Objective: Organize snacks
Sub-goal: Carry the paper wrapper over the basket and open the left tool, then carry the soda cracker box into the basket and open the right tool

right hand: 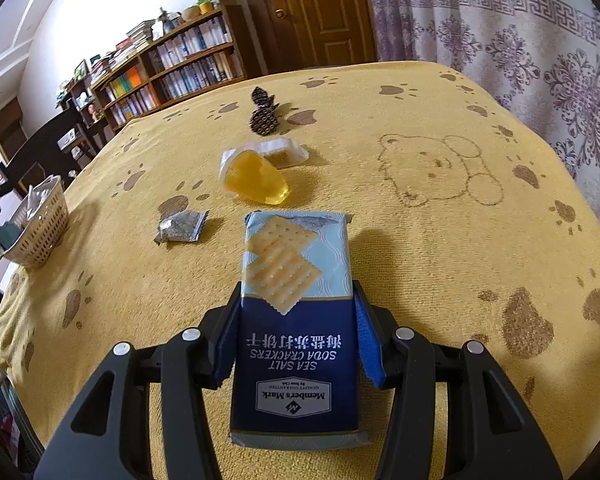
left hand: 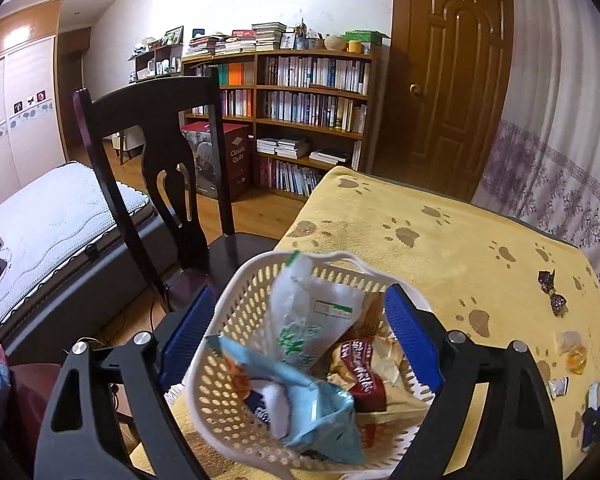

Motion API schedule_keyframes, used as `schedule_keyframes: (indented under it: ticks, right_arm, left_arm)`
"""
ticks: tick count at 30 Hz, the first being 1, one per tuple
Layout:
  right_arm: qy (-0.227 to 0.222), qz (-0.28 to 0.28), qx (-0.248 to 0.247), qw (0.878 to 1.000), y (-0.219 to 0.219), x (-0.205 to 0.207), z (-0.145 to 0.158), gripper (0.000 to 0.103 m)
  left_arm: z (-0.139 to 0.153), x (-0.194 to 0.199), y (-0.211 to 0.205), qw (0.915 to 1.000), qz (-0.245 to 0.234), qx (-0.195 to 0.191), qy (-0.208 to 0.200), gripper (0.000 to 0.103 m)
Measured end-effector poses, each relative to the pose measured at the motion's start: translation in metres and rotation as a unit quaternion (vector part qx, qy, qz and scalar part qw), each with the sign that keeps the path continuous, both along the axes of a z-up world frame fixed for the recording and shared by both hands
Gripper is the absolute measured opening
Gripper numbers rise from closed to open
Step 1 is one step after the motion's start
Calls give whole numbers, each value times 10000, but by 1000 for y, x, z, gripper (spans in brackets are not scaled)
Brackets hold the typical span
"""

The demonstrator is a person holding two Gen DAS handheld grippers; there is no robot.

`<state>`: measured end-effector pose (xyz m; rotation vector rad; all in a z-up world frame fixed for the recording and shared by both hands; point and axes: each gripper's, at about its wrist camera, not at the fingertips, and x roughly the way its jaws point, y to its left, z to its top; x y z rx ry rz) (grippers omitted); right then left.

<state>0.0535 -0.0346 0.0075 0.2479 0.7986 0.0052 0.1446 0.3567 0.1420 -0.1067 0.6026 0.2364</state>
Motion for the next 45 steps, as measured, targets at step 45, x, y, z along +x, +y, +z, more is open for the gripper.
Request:
schedule_keyframes:
  ticks: [45]
  right_arm:
    - [169,2545,888,9628,374,159,106,50]
  left_arm:
    - [40,-56,58,9922,429,-542,-1038,93]
